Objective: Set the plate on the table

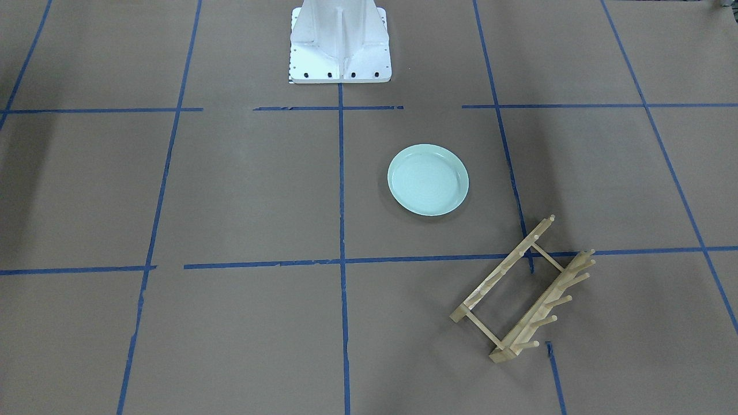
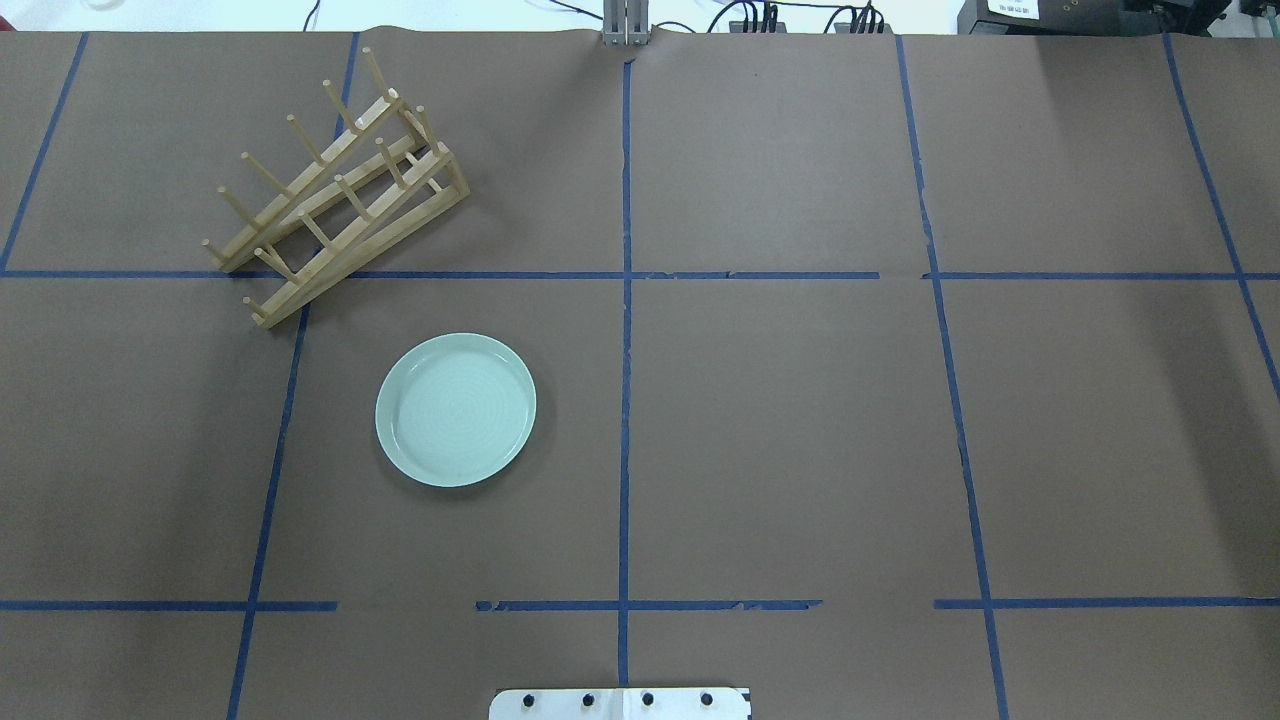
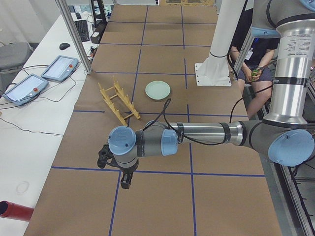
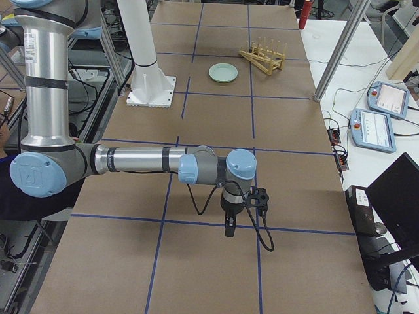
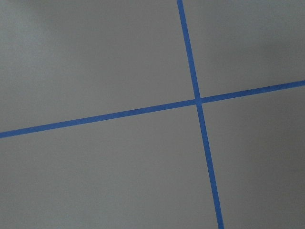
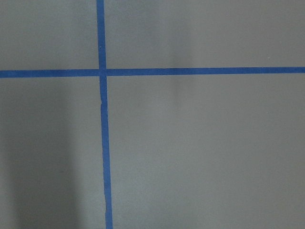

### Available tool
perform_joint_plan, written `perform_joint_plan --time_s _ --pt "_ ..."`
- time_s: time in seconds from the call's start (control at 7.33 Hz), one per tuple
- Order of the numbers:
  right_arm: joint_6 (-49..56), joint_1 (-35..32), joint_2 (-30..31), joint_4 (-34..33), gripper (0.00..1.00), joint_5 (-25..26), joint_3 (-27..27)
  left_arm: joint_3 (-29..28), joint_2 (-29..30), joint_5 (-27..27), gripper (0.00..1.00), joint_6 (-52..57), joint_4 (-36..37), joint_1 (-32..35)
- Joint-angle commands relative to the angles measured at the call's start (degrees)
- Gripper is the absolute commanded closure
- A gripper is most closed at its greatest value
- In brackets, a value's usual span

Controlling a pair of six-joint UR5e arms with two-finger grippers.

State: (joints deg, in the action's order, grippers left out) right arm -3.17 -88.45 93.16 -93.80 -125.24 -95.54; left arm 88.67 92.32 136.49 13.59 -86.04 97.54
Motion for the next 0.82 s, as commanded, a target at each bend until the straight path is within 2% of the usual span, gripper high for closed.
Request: perform_joint_plan --time_s 0.0,0.68 --pt "-0.1 -0.1 0.0 0.0 0.0 0.0 0.0 1.2 -0.3 -0.3 0.0 -3.6 -1.1 -3.4" --pt "-0.1 0.0 0.0 0.0 0.0 0.0 0.0 1.2 -0.4 -0.3 0.0 -3.5 -1.0 -4.8"
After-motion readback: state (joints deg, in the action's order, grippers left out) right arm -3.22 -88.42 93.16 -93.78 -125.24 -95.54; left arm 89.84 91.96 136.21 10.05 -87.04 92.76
